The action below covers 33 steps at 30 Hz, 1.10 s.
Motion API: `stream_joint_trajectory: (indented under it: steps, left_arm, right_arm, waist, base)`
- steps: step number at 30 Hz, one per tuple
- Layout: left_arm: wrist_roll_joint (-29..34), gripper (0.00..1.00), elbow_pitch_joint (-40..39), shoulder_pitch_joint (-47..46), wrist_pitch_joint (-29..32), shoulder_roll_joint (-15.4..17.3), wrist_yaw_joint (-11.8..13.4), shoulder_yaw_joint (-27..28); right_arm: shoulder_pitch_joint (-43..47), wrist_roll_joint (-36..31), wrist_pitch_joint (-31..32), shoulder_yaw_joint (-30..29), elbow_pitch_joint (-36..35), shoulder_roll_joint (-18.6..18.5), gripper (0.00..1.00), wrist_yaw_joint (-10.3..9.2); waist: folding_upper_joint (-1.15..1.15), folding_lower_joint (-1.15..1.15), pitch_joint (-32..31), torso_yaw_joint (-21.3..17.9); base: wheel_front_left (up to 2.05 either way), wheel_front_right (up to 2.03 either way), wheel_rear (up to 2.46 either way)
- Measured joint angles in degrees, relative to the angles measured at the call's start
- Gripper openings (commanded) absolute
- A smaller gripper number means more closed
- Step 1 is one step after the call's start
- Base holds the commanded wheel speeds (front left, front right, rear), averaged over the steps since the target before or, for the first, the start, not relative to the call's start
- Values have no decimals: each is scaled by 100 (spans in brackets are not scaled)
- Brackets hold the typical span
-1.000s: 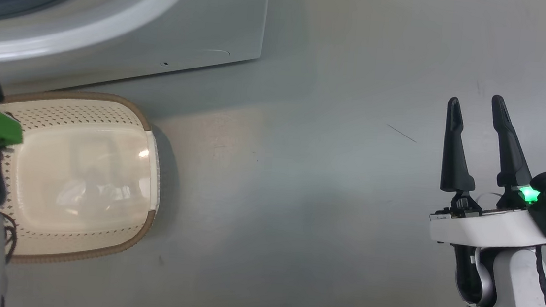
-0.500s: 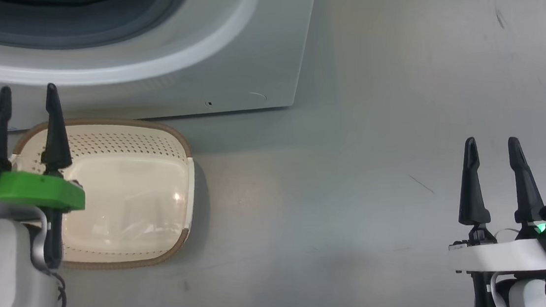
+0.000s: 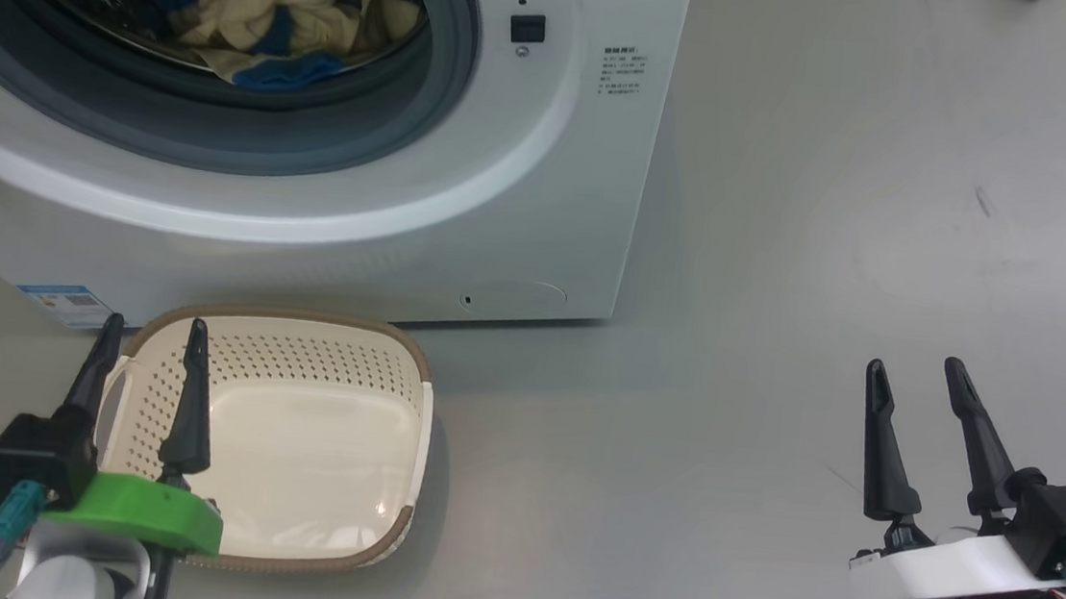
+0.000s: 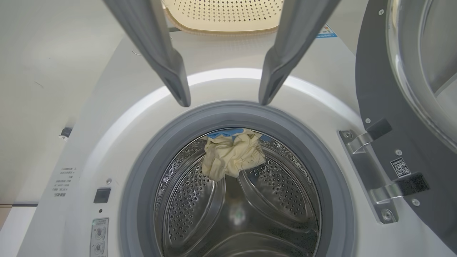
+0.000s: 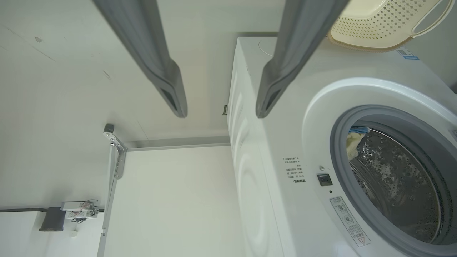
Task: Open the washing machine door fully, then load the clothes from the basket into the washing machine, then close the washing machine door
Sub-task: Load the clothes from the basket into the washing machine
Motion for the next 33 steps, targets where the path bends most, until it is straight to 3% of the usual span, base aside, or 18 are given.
stream_joint_trajectory:
  steps: [15, 33]
  left_arm:
    - [98, 100, -399, 792, 0, 33, 153, -208]
    - [212, 100, -798, 1161, 0, 60, 353, -361]
  right_arm:
    - [498, 3, 0, 225, 16, 97, 100, 23]
    - [600, 10, 0, 225, -138, 107, 100, -23]
  waist:
    - [0, 0, -897, 136]
    - [0, 0, -1111, 77]
  base:
    - [0, 0, 0]
    - [0, 0, 0]
